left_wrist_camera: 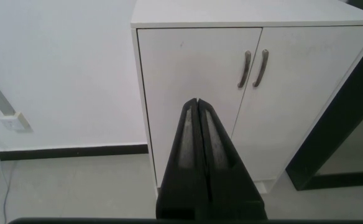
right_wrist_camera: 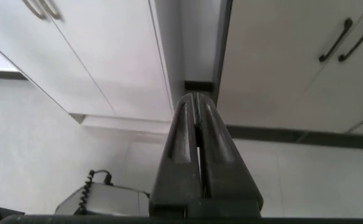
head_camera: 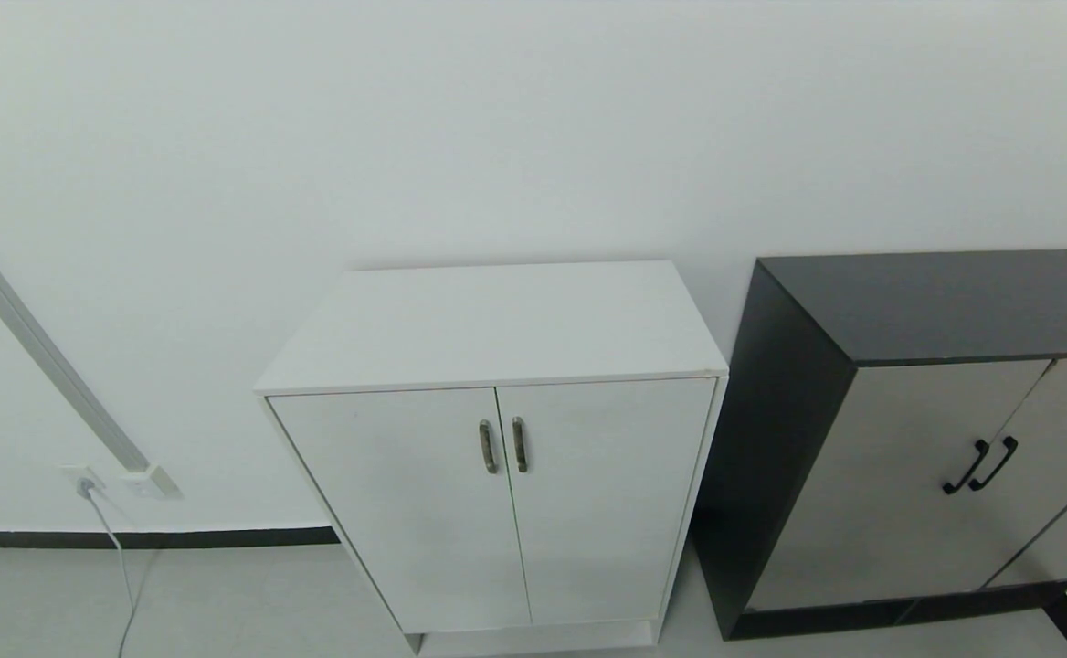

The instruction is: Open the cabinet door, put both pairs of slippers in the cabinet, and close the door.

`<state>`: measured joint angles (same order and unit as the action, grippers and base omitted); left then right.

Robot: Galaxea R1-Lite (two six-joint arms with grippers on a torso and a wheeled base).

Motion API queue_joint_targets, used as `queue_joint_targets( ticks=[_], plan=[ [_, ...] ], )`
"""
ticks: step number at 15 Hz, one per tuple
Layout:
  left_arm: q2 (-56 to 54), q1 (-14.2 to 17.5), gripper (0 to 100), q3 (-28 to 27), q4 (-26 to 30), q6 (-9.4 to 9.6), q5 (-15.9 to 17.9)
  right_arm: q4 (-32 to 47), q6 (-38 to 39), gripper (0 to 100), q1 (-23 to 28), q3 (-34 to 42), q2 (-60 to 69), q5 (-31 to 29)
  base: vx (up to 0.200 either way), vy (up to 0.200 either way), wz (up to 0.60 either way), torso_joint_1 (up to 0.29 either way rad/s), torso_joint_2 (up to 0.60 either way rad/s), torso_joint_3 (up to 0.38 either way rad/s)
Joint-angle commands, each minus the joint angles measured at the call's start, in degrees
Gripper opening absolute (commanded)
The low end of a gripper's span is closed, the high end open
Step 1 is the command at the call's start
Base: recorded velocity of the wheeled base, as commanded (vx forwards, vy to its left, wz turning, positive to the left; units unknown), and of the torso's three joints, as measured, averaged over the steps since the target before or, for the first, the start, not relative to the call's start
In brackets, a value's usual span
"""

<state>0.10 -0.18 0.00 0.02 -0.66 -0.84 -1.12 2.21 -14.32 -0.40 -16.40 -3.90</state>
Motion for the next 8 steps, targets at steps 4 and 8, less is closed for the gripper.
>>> queue_joint_targets(
  ticks=[4, 8],
  plan=[
    [0.0, 0.0, 0, 0.0, 0.0, -0.04, 0.0, 0.1, 0.3, 0, -0.4, 0.0, 3.2, -0.1, 0.000, 0.000, 0.00, 0.000, 0.00, 0.000],
    [0.0, 0.0, 0, 0.0, 0.1, -0.04, -0.1, 0.1, 0.3, 0, -4.0, 0.0, 7.9, 0.0, 0.000, 0.000, 0.00, 0.000, 0.00, 0.000]
  ],
)
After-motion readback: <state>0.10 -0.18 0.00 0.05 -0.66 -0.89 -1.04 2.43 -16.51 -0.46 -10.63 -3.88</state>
